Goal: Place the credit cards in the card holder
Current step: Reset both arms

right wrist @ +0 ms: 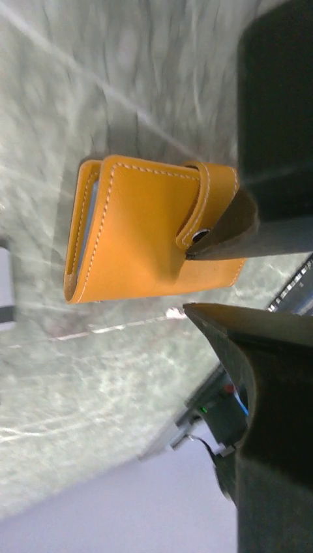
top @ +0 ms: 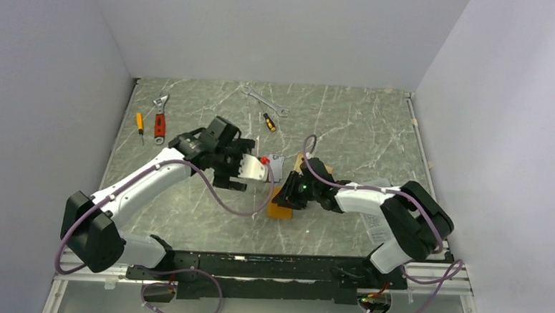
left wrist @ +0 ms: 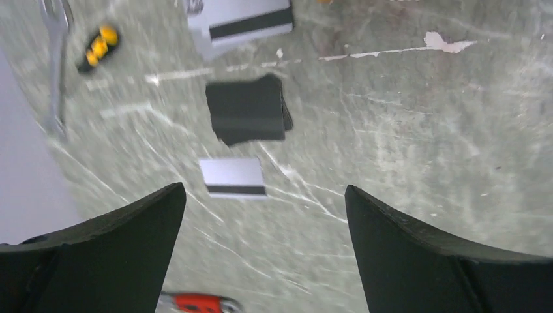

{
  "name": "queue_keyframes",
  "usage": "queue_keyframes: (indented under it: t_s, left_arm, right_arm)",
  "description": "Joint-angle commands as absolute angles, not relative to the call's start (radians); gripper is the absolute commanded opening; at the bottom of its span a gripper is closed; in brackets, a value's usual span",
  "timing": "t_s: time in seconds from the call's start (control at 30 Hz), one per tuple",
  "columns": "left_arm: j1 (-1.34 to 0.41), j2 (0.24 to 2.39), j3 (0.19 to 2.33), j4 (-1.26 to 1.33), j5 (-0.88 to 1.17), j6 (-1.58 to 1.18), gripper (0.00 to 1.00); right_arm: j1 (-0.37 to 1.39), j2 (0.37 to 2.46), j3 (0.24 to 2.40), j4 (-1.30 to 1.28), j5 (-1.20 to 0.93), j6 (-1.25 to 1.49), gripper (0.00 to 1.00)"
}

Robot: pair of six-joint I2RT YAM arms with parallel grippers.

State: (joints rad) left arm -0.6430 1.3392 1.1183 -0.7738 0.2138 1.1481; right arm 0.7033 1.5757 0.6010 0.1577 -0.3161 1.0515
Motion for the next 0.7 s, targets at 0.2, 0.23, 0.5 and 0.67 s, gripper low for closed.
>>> queue_keyframes:
  t_s: [0.2, 0.23, 0.5, 0.67]
  left_arm:
    - [-0.26, 1.199, 1.237, -0.89, 0.416, 0.51, 0.99]
    - [-0.231, 1.186, 1.23, -0.89, 0.424, 0.5, 0.99]
    - [-0.139, 1.069, 1.183, -0.809, 0.327, 0.416, 0.99]
    - [-0.059, 1.13, 1.232, -0.828, 0.38, 0.365, 0.99]
  right_arm:
    - [0.746, 1.519, 0.826, -0.24, -0.047, 0.768, 0.56]
    - [0.76, 1.517, 0.861, -0.234, -0.066, 0.757, 0.58]
    - [0.847, 1.533, 1.202, -0.252, -0.252, 0.65, 0.99]
    - [0.826, 1.583, 1.46, -0.416, -0.305, 0.522, 1.0]
